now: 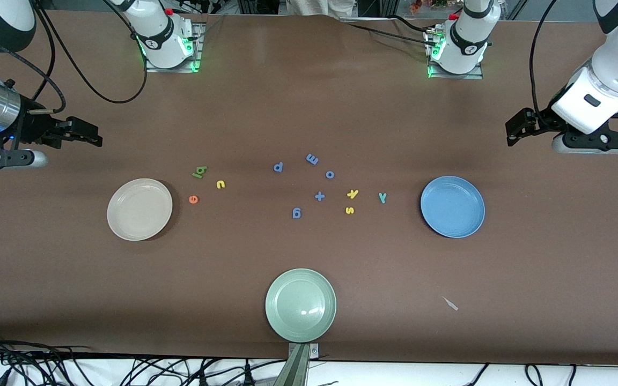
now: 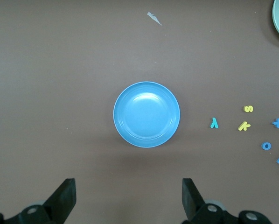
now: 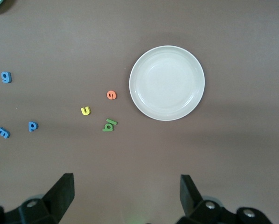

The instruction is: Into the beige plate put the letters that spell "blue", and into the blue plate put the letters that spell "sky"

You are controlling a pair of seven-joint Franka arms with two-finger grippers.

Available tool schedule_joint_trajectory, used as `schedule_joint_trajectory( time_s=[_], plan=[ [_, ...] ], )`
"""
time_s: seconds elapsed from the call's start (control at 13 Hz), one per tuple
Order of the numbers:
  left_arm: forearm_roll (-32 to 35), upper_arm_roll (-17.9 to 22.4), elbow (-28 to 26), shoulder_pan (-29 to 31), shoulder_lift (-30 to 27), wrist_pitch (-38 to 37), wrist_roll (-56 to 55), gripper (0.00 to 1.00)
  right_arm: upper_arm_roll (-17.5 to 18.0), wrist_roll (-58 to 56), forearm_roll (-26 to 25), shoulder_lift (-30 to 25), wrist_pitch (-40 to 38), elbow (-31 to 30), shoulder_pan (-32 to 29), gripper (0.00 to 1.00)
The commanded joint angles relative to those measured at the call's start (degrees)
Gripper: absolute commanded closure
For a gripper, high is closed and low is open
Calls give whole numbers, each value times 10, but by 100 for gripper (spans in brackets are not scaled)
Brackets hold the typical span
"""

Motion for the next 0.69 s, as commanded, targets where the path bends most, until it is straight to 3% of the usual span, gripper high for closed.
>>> schedule_joint_trajectory(
  time_s=[0.0,0.61],
  plan=[
    [13,0,3,-4,-7,-10,10,0,-2,-3,-2,1,-14,12,0,0],
    [13,0,3,-4,-7,-16,10,0,-3,-10,1,7,-8,13,-3,0]
  ],
)
